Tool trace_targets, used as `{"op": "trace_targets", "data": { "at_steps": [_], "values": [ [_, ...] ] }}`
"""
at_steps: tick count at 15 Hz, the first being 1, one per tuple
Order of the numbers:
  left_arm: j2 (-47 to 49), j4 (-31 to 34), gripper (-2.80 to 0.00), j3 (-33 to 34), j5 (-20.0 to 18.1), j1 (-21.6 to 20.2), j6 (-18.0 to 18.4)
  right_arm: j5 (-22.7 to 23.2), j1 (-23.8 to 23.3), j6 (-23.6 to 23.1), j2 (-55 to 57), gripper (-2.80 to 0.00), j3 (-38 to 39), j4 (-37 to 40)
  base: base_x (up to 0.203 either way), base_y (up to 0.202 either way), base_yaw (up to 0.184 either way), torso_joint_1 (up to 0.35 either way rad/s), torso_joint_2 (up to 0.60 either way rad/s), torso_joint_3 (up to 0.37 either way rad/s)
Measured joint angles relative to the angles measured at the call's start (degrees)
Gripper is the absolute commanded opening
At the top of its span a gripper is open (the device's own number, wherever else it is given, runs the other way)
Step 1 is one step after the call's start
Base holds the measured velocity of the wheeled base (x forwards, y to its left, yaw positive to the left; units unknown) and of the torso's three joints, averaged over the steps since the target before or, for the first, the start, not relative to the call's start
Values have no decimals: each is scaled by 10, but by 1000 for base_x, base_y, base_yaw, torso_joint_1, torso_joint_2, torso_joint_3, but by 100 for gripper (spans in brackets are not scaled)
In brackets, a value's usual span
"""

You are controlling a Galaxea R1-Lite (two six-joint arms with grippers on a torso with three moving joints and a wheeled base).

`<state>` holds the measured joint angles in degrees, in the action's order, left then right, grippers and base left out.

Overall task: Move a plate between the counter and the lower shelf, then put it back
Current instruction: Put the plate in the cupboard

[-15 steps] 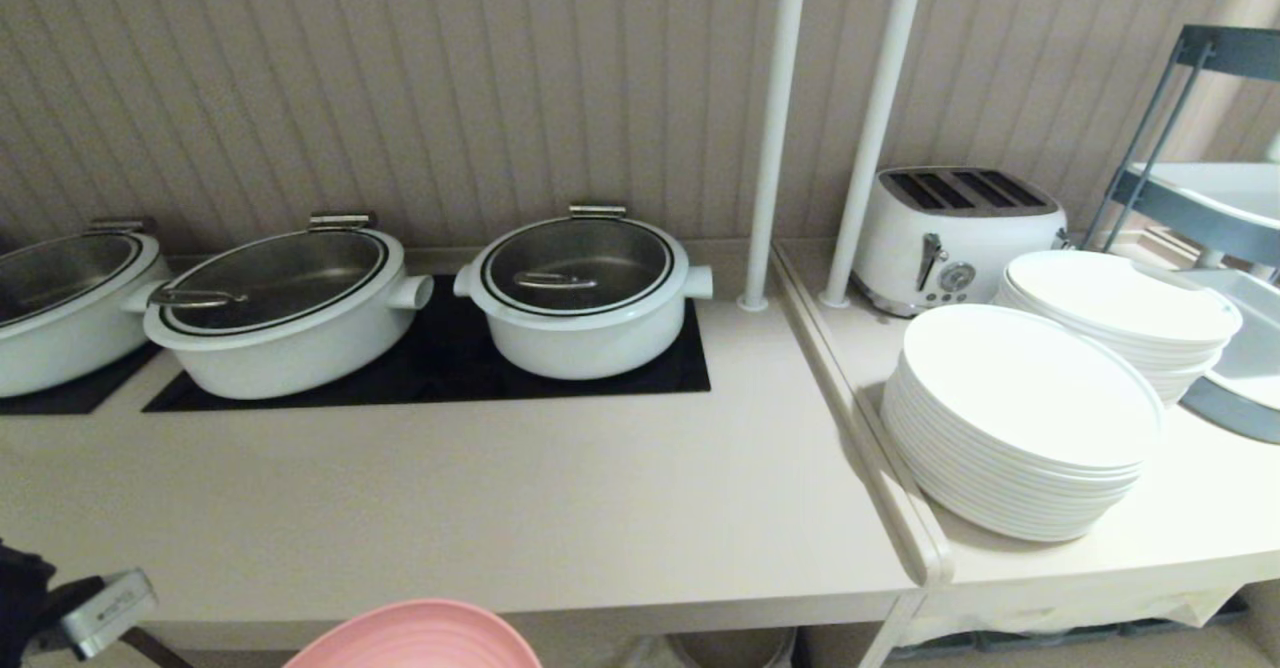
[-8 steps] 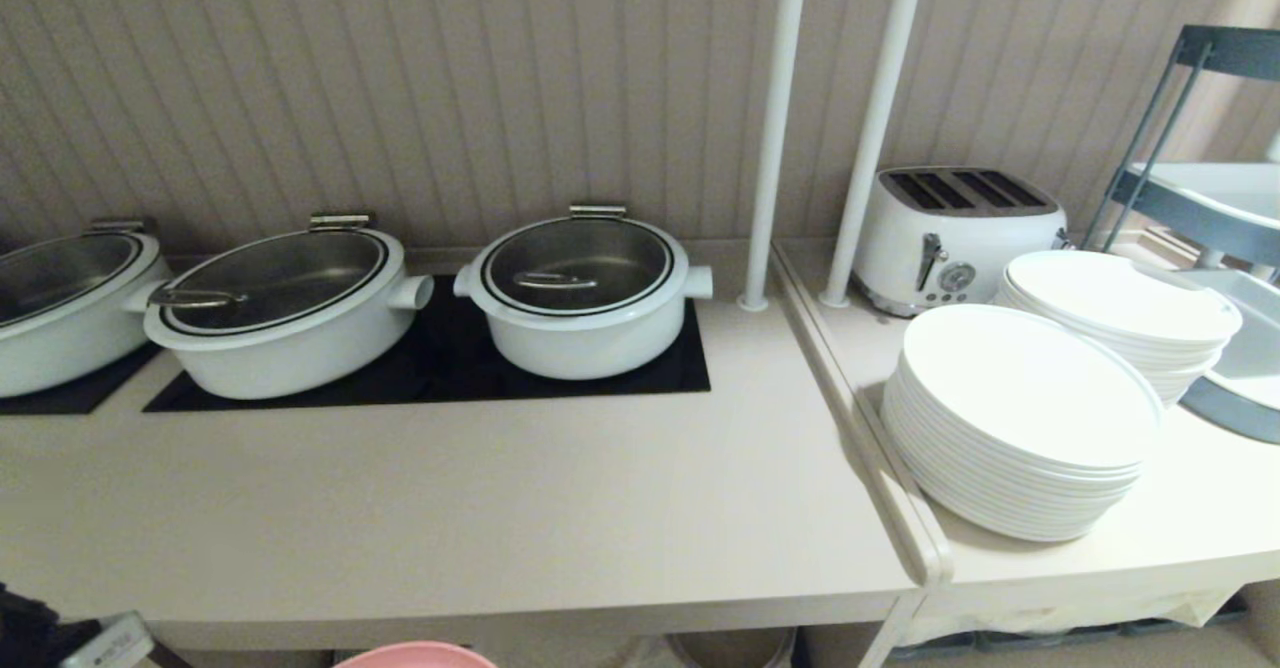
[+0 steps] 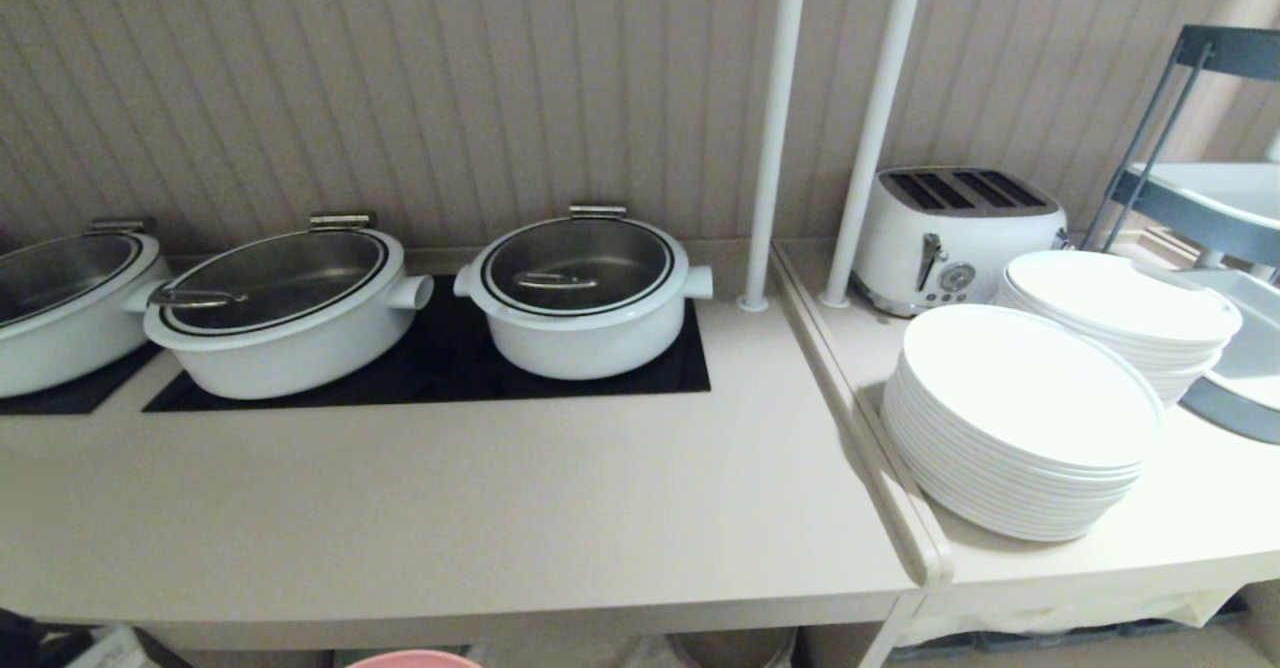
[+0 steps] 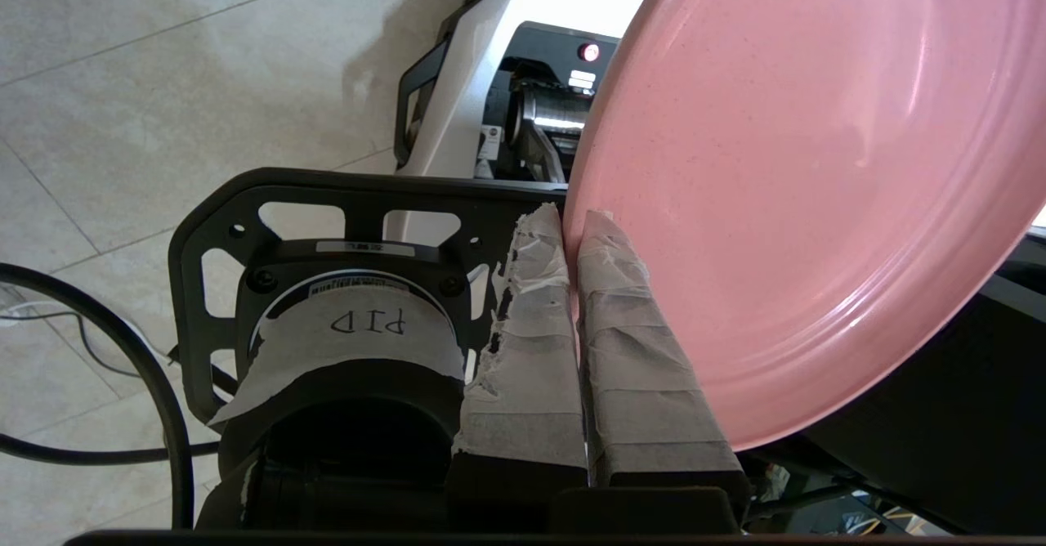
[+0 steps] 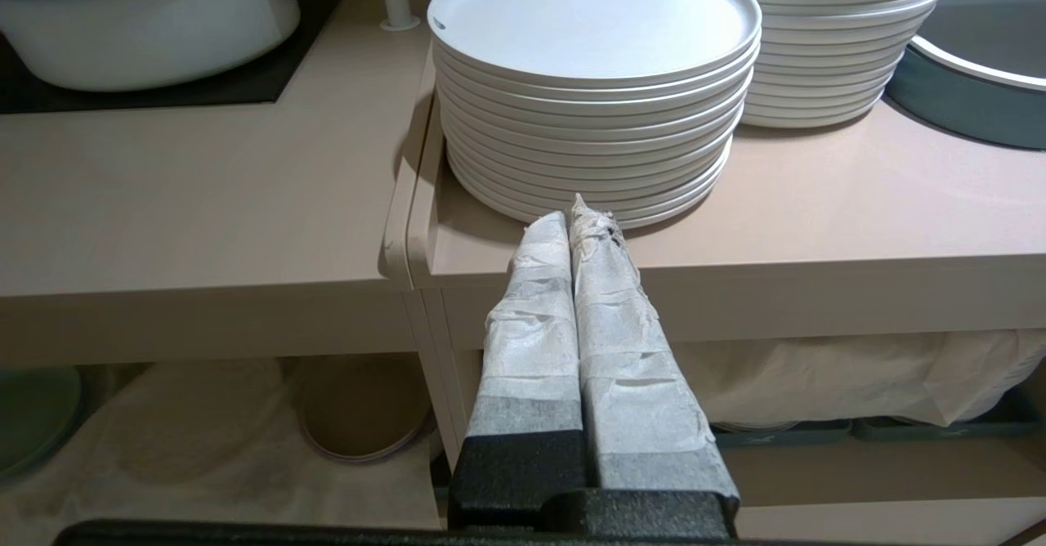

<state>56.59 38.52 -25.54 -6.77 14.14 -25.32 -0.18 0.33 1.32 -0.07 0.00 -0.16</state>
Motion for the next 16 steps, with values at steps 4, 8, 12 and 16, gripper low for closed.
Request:
{"op": "trace_targets", "data": {
  "at_steps": [4, 8, 12, 16],
  "values": [
    [-1, 0, -280, 0, 1, 1, 0, 0, 0, 0, 0, -280, 0, 0, 0, 0, 0, 0, 0, 0],
    [-1, -1, -280, 0, 3, 2, 0, 0, 0, 0, 0, -280, 0, 0, 0, 0, 0, 0, 0, 0],
    [-1, -2, -280, 0, 3, 2, 0, 0, 0, 0, 0, -280, 0, 0, 0, 0, 0, -64, 143, 70],
    [-1, -2, -280, -1, 3, 2, 0, 0, 0, 0, 0, -280, 0, 0, 0, 0, 0, -73, 161, 75]
  ]
}}
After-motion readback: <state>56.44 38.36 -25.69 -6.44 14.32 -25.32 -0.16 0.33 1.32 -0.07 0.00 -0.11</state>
